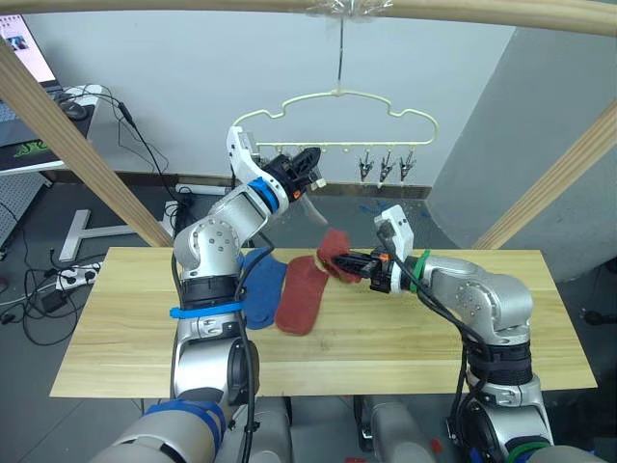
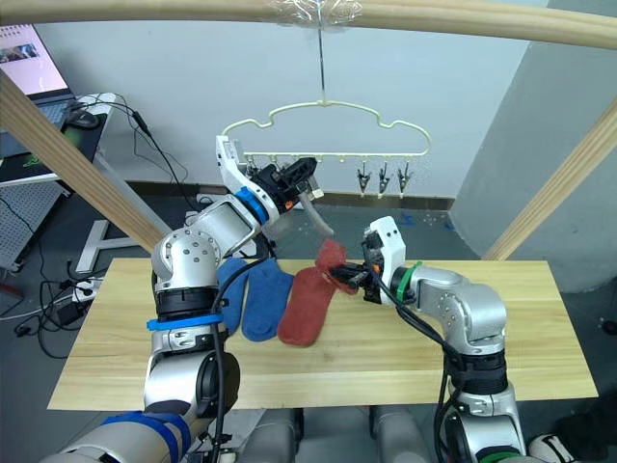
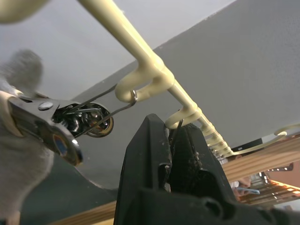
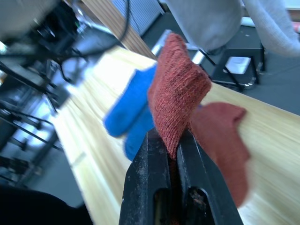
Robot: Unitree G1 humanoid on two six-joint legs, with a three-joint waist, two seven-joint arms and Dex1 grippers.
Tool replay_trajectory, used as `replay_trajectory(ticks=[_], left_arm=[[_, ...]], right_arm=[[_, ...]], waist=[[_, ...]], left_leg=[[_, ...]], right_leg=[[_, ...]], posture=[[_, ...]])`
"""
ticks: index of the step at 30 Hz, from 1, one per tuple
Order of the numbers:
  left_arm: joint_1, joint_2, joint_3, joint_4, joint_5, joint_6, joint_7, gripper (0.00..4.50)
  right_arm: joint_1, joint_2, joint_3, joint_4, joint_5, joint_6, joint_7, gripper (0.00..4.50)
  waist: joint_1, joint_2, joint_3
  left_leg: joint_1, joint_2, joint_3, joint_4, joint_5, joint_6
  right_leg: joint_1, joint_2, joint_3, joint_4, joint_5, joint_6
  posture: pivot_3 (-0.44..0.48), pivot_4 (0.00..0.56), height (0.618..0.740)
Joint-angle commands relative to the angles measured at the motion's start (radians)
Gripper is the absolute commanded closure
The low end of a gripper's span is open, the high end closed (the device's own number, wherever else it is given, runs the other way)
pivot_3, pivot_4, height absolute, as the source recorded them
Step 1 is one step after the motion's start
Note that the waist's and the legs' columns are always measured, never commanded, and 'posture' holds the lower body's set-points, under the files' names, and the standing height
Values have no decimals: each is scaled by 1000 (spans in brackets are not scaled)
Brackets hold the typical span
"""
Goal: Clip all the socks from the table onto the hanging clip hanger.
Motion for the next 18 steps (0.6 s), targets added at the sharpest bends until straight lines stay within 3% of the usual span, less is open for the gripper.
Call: replay_trajectory(ticks=[1,9,18], left_arm=[[-39,-5,30,-30,-65,24,19,4449],[-49,-2,58,-20,-103,39,61,4449],[-43,-4,42,-40,-111,38,74,4449]], right_arm=[[-63,41,-86,-9,90,29,-44,4455],[-184,99,-175,130,177,-2,-130,4455],[-221,90,-143,242,209,-38,-159,4455]], waist=[[0,0,0],[0,0,0],[2,0,0]], left_leg=[[0,0,0,0,0,0],[0,0,0,0,0,0],[0,0,0,-1,0,0]], right_leg=[[0,0,0,0,0,0],[0,0,0,0,0,0],[0,0,0,0,0,0]], posture=[[-9,205,740],[4,208,740],[30,209,740]])
